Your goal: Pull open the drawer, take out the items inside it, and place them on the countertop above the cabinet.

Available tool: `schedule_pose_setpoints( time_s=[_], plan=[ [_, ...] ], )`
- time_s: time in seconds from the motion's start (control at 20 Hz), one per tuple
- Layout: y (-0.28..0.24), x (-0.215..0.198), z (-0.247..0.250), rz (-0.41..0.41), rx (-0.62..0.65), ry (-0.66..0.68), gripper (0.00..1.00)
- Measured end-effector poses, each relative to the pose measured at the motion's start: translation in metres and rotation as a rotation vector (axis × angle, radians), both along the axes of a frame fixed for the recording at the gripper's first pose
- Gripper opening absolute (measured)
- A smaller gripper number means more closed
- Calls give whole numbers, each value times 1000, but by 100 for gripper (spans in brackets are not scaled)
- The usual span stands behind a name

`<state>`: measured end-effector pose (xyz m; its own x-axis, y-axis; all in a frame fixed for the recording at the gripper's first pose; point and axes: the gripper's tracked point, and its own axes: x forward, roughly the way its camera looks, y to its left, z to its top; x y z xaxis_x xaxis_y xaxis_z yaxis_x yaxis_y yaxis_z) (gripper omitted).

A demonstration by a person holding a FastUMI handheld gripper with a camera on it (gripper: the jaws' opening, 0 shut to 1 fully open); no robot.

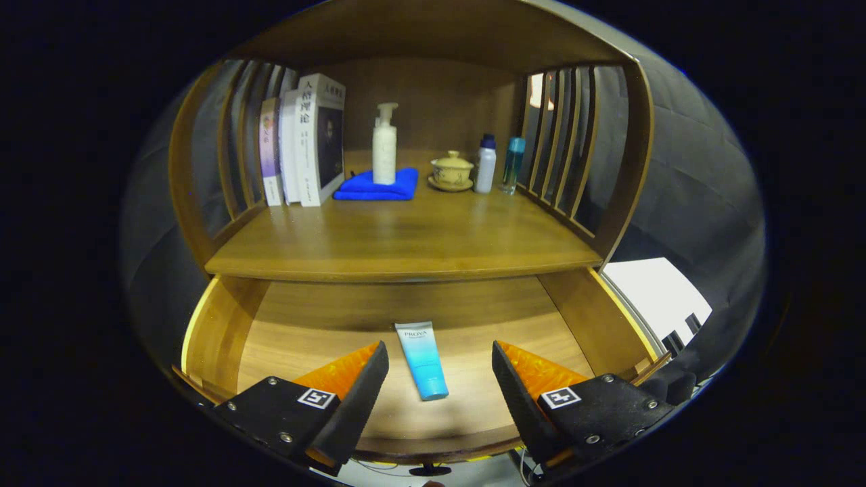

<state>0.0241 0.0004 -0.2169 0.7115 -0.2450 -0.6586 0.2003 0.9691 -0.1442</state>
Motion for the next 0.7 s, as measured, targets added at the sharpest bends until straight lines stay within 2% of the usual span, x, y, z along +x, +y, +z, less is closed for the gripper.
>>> schedule_pose_setpoints(
  time_s=[0.15, 0.7],
  plan=[
    [-1, 7, -24, -23, 26, 126, 95],
    [11, 19, -72, -4, 22, 363, 95]
  ],
)
